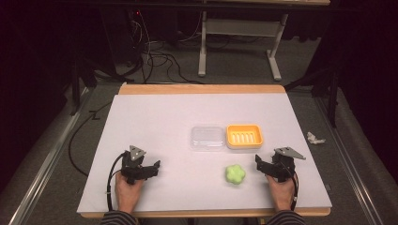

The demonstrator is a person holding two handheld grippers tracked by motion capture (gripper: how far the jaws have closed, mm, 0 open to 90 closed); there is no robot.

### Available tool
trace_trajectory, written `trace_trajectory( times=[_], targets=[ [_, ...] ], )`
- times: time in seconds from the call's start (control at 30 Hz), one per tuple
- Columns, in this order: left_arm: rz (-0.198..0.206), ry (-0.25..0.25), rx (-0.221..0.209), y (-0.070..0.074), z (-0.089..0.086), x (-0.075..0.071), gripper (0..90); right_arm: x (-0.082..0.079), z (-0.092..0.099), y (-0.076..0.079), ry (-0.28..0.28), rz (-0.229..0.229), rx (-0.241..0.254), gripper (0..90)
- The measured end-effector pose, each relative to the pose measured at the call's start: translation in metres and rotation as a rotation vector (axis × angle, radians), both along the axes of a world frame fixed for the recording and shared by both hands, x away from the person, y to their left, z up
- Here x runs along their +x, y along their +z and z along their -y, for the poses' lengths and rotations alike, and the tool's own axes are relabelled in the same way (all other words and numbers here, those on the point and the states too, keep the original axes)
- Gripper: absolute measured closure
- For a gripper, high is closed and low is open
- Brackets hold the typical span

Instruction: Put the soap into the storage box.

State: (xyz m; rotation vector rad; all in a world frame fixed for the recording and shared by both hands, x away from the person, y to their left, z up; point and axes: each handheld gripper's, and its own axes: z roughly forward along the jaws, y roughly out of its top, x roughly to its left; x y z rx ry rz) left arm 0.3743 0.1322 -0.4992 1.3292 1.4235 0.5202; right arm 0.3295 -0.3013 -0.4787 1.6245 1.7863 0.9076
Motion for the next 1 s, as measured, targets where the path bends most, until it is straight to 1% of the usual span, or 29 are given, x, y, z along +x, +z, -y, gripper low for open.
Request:
trace_trajectory(
  times=[0.03, 0.07, 0.17, 0.2, 0.33, 0.37, 0.4, 0.43, 0.5, 0.57, 0.6, 0.63, 0.67, 0.7, 0.73, 0.83, 0.9, 0.93, 0.97, 1.0],
  targets=[
    [-0.001, 0.000, 0.004, 0.000, 0.000, 0.000, 16.2, 0.000, 0.001, 0.000, 0.002, -0.001, 0.002, 18.9],
    [-0.002, 0.000, 0.005, 0.000, 0.000, 0.000, 16.2, -0.001, 0.002, 0.001, 0.009, 0.001, 0.015, 18.9],
    [-0.002, 0.004, 0.000, 0.000, 0.000, 0.000, 16.1, -0.001, 0.003, 0.001, 0.018, 0.004, 0.023, 18.9],
    [-0.003, 0.006, -0.001, 0.000, 0.000, 0.000, 16.2, -0.002, 0.003, 0.002, 0.033, 0.000, 0.024, 20.2],
    [-0.001, 0.004, -0.004, 0.000, 0.000, 0.000, 16.0, -0.003, 0.000, 0.002, 0.051, 0.003, 0.011, 20.9],
    [0.003, 0.000, -0.006, 0.000, -0.001, 0.000, 16.0, -0.004, -0.002, 0.002, 0.051, 0.002, 0.017, 21.4],
    [0.016, -0.001, -0.008, 0.001, -0.001, -0.001, 16.0, -0.005, -0.004, 0.003, 0.059, 0.006, 0.027, 22.4],
    [0.016, -0.001, -0.008, 0.001, -0.001, -0.001, 16.0, -0.005, -0.004, 0.003, 0.059, 0.006, 0.027, 22.4],
    [0.006, -0.001, -0.016, 0.001, -0.001, -0.001, 16.0, -0.006, -0.009, 0.007, 0.075, 0.011, 0.012, 24.2],
    [0.005, -0.003, -0.014, 0.001, -0.001, -0.001, 16.0, -0.008, -0.013, 0.010, 0.090, 0.016, 0.004, 25.8],
    [0.013, -0.002, -0.009, 0.001, -0.001, -0.001, 16.0, -0.009, -0.015, 0.012, 0.096, 0.021, 0.005, 27.0],
    [0.013, -0.002, -0.009, 0.001, -0.001, -0.001, 16.0, -0.009, -0.015, 0.012, 0.096, 0.021, 0.005, 27.0],
    [0.011, 0.002, -0.014, 0.001, -0.001, -0.001, 16.0, -0.012, -0.018, 0.012, 0.114, 0.030, -0.001, 28.2],
    [0.011, 0.002, -0.014, 0.001, -0.001, -0.001, 16.0, -0.012, -0.018, 0.012, 0.114, 0.030, -0.001, 28.2],
    [0.010, 0.002, -0.016, 0.001, -0.002, -0.001, 16.0, -0.014, -0.020, 0.011, 0.134, 0.025, -0.009, 29.9],
    [0.014, 0.005, -0.022, 0.002, -0.002, -0.001, 16.0, -0.016, -0.021, 0.011, 0.147, 0.025, -0.005, 31.1],
    [0.004, 0.006, -0.020, 0.001, -0.002, 0.000, 16.1, -0.019, -0.022, 0.013, 0.157, 0.036, 0.001, 31.3],
    [0.000, 0.005, -0.017, 0.001, -0.002, 0.000, 16.1, -0.023, -0.024, 0.016, 0.156, 0.049, 0.003, 31.5],
    [-0.003, 0.005, -0.017, 0.001, -0.002, 0.000, 16.1, -0.023, -0.024, 0.016, 0.156, 0.049, 0.003, 31.5],
    [-0.003, 0.006, -0.018, 0.001, -0.002, 0.000, 16.1, -0.025, -0.024, 0.017, 0.160, 0.059, 0.003, 31.7]
  ],
)
